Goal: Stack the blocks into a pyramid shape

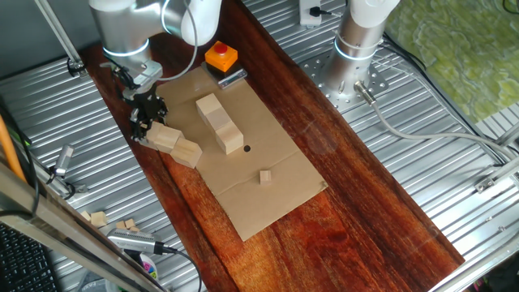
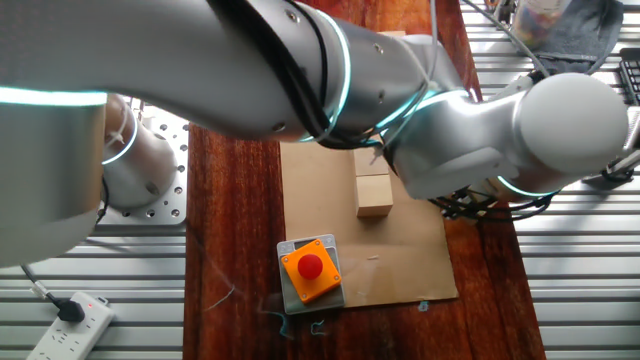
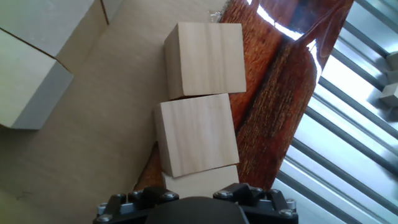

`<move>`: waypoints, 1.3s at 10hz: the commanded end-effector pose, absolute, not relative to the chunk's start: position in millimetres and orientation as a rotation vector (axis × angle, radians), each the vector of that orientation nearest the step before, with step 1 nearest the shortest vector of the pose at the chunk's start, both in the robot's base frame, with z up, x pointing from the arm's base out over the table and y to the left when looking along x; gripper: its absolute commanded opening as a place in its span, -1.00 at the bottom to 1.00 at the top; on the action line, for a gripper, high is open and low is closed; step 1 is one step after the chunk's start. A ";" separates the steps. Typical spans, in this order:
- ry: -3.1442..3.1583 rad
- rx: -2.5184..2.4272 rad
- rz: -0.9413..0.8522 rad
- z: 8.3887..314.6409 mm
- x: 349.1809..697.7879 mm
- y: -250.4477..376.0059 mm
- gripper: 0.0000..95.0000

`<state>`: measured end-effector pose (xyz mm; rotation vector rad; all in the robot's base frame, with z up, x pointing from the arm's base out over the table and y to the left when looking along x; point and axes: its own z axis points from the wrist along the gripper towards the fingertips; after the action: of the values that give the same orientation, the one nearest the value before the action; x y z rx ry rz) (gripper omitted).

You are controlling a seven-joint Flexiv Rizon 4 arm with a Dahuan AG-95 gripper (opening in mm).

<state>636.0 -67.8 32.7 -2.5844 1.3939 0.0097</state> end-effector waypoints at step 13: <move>1.720 -2.449 0.147 65.3 637.0 -73.5 -1.00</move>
<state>636.0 -73.1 63.7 -2.4691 1.6781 0.1227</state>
